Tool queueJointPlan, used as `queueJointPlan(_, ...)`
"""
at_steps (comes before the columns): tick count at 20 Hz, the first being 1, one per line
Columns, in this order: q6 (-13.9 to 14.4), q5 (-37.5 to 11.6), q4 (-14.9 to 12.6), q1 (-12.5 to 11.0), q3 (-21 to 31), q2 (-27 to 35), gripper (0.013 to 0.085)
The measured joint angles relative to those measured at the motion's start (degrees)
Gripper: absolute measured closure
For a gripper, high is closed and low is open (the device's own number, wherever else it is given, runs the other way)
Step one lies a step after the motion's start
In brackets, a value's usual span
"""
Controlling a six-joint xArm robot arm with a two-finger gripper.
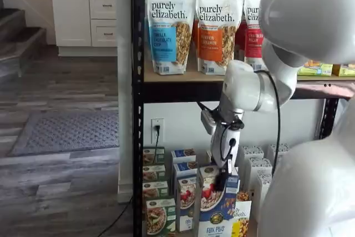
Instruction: Pick up the blue and white box that is on the bottom shelf, the second box from the left
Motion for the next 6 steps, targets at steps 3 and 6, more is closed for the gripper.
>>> queueJointPlan(3,0.0,2.1,-0.2,-0.4,0.1,-2.1,0.049)
queueJointPlan(6,-0.2,4.5,-0.2,-0.9,-0.1,-4.0,0.049)
